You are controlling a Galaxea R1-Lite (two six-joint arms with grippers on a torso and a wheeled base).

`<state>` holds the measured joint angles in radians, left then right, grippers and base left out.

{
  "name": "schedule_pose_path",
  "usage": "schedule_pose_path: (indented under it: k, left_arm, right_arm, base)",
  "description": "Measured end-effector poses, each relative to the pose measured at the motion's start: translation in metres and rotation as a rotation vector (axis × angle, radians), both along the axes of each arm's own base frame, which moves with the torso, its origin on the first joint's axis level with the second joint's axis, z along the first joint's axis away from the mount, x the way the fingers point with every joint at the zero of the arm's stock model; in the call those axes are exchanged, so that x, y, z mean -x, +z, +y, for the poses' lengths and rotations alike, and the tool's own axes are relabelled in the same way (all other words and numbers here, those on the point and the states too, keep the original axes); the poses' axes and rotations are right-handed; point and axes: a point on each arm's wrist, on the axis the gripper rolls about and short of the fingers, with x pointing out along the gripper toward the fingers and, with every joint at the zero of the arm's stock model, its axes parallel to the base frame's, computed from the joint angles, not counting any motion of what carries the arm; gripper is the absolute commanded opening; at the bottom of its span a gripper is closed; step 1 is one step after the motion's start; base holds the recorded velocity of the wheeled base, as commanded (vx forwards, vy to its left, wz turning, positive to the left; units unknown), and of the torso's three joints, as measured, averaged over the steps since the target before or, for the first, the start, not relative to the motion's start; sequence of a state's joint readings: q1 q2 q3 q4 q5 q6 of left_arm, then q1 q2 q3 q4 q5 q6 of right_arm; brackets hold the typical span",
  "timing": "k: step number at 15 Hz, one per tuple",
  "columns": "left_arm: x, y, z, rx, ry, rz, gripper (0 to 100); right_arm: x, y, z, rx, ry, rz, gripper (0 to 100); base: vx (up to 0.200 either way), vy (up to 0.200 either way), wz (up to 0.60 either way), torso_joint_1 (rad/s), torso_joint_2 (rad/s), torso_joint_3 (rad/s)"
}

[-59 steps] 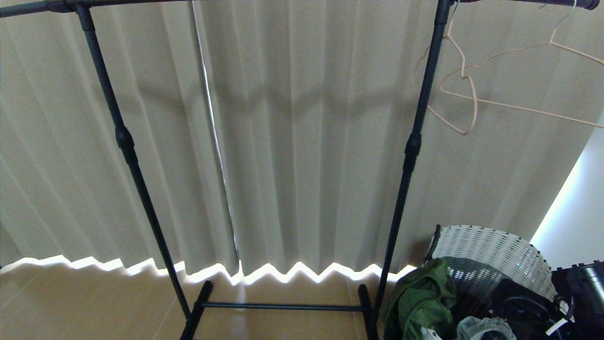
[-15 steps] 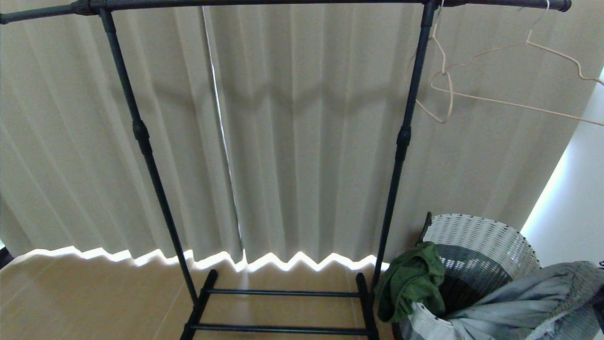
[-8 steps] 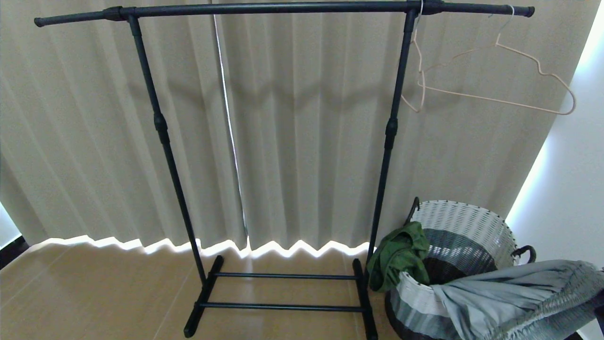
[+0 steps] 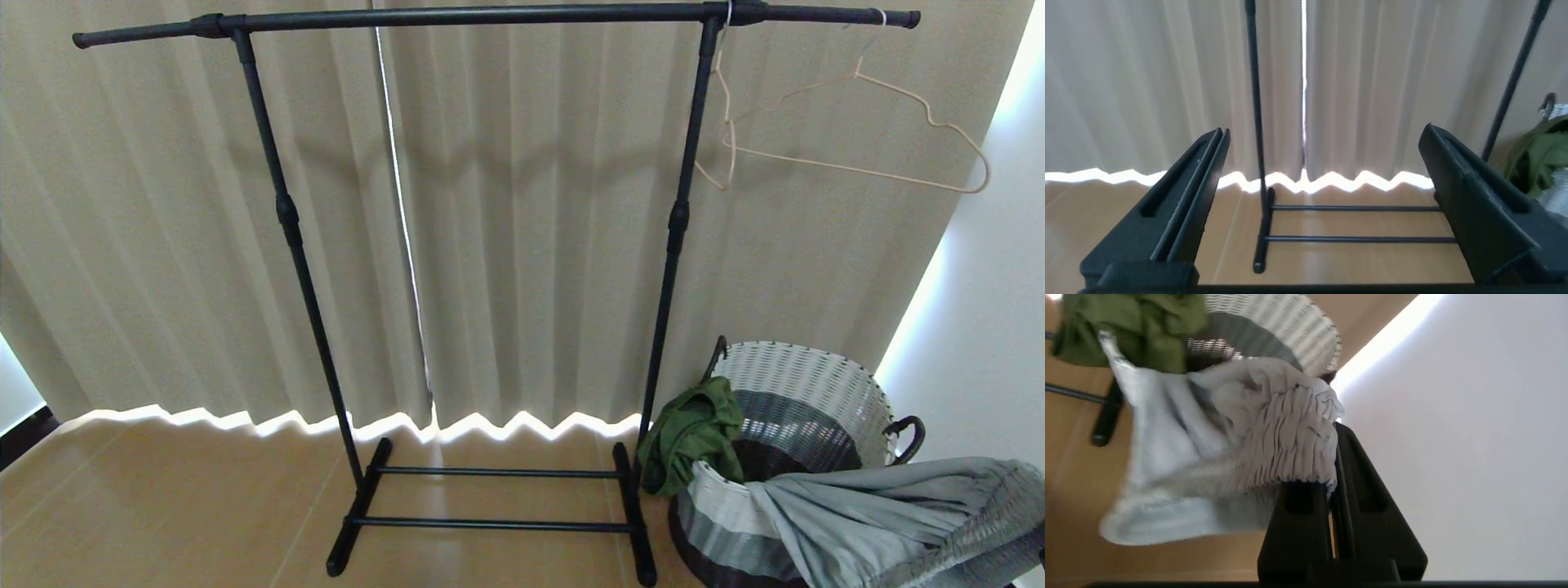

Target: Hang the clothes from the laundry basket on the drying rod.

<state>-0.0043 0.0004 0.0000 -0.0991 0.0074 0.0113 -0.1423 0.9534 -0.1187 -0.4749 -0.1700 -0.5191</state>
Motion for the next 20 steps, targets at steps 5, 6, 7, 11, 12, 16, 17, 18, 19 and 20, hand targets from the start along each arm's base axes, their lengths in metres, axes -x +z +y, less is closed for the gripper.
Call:
schedule_pose_path:
  k: [5, 6, 7, 11, 12, 16, 17, 18, 19, 20]
  left_arm:
    - [0.0, 0.0, 0.0, -0.003, 0.006, 0.001, 100]
    - [0.0, 0.0, 0.0, -0.003, 0.003, -0.001, 100]
    - [0.0, 0.0, 0.0, -0.004, 0.0, 0.0, 100]
    - [0.0, 0.0, 0.0, -0.058, 0.0, 0.003, 100]
    - [0.0, 0.0, 0.0, -0.061, -0.001, 0.004, 100]
    - [0.002, 0.006, -0.002, -0.125, -0.09, -0.035, 100]
    - [0.004, 0.015, -0.003, -0.148, -0.134, -0.07, 100]
    - [0.006, 0.026, -0.004, -0.166, -0.172, -0.088, 100]
    - [0.006, 0.039, -0.005, -0.181, -0.206, -0.097, 100]
    - [0.004, 0.054, -0.006, -0.194, -0.238, -0.097, 100]
  right_arm:
    - [0.001, 0.0, 0.0, -0.001, 0.003, 0.0, 0]
    - [0.001, 0.0, 0.0, -0.001, 0.003, 0.005, 0]
    - [0.001, 0.0, 0.0, -0.002, 0.003, 0.006, 0]
    - [0.0, 0.005, 0.0, -0.002, 0.014, 0.001, 0]
    - [-0.001, 0.009, 0.001, -0.003, 0.021, -0.01, 0]
    - [-0.002, 0.032, 0.006, -0.024, 0.118, 0.0, 0]
    - [-0.001, 0.04, 0.009, -0.027, 0.145, -0.002, 0]
    - [0.003, 0.048, 0.013, -0.032, 0.183, 0.017, 0]
    - [0.008, 0.056, 0.017, -0.037, 0.226, 0.03, 0]
    - [0.013, 0.066, 0.02, -0.048, 0.263, 0.023, 0]
  base:
    - [0.0, 0.04, 0.0, 0.0, 0.0, 0.001]
    - [0.0, 0.0, 0.0, 0.0, 0.0, 0.0]
    - [0.0, 0.0, 0.0, 0.0, 0.0, 0.0]
    - [0.0, 0.0, 0.0, 0.0, 0.0, 0.0]
    - [0.0, 0.0, 0.0, 0.0, 0.0, 0.0]
    - [0.0, 0.0, 0.0, 0.0, 0.0, 0.0]
    - [0.0, 0.0, 0.0, 0.0, 0.0, 0.0]
    - [0.0, 0.0, 0.0, 0.0, 0.0, 0.0]
    - [0.0, 0.0, 0.0, 0.0, 0.0, 0.0]
    - [0.0, 0.0, 0.0, 0.0, 0.0, 0.0]
